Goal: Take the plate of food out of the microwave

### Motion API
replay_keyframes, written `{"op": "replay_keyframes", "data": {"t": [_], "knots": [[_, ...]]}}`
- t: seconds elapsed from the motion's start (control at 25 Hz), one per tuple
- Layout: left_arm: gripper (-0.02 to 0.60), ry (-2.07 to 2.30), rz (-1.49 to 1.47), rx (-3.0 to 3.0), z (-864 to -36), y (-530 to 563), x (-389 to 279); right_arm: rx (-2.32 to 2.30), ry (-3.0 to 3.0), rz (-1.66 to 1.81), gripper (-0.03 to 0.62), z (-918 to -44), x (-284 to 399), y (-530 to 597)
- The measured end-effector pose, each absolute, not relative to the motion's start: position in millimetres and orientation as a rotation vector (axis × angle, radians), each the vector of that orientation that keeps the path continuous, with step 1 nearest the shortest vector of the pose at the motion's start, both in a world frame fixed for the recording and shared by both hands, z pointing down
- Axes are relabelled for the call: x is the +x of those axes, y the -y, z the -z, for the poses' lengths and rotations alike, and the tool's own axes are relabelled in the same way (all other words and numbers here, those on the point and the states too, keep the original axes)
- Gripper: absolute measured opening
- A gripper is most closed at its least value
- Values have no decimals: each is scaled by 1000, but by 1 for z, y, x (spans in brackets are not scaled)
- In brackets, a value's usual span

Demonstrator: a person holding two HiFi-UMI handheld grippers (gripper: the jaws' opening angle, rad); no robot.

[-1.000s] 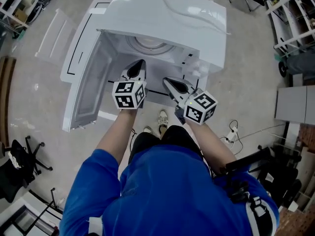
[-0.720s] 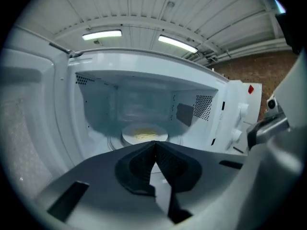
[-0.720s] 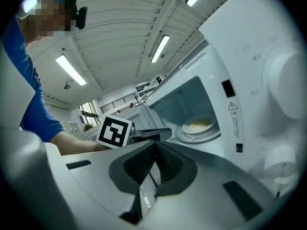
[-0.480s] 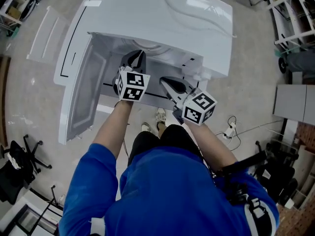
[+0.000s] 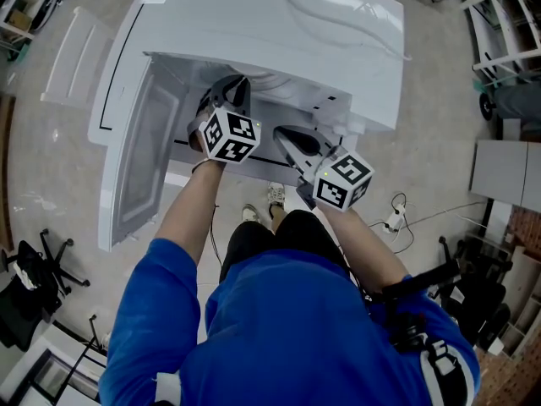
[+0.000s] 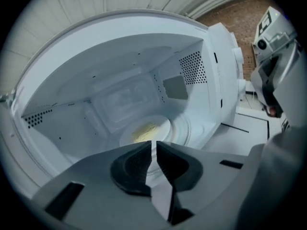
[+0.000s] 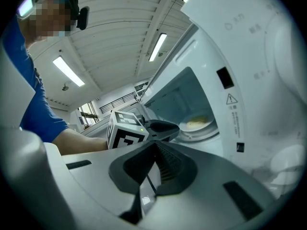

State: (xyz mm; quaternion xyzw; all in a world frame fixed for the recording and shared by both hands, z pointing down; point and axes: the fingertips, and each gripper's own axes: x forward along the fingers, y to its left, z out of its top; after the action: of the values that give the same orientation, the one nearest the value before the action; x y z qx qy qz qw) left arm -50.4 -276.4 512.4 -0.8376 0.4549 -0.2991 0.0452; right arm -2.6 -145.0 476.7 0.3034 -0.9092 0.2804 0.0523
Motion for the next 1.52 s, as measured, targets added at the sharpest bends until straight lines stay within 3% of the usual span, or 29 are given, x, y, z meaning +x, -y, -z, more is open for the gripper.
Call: {"op": "replay_keyframes", "data": {"t": [0.16,0.28,1.08,1.16,1.28,1.52], "knots": [[105,-1258,1047,-2444,-519,281,-46,927,2766,-856,-9,-476,-2,144],[132,-1177,1125,-2388,-526,285,-42,934,2774,-857,-9,-477,1,145],[127,-741,1340,-1919,-540,303,-12,974,2794,-859,-9,-467,17,148],[109,-719,1352,-1889,-543,304,-11,977,2799,-859,-9,-466,19,148],[27,-733,1350,-1883,-548,302,-11,983,2788,-859,-9,-465,21,147],[26,-777,1314,-1901,-547,289,-13,986,2794,-859,-9,-469,22,145]]}}
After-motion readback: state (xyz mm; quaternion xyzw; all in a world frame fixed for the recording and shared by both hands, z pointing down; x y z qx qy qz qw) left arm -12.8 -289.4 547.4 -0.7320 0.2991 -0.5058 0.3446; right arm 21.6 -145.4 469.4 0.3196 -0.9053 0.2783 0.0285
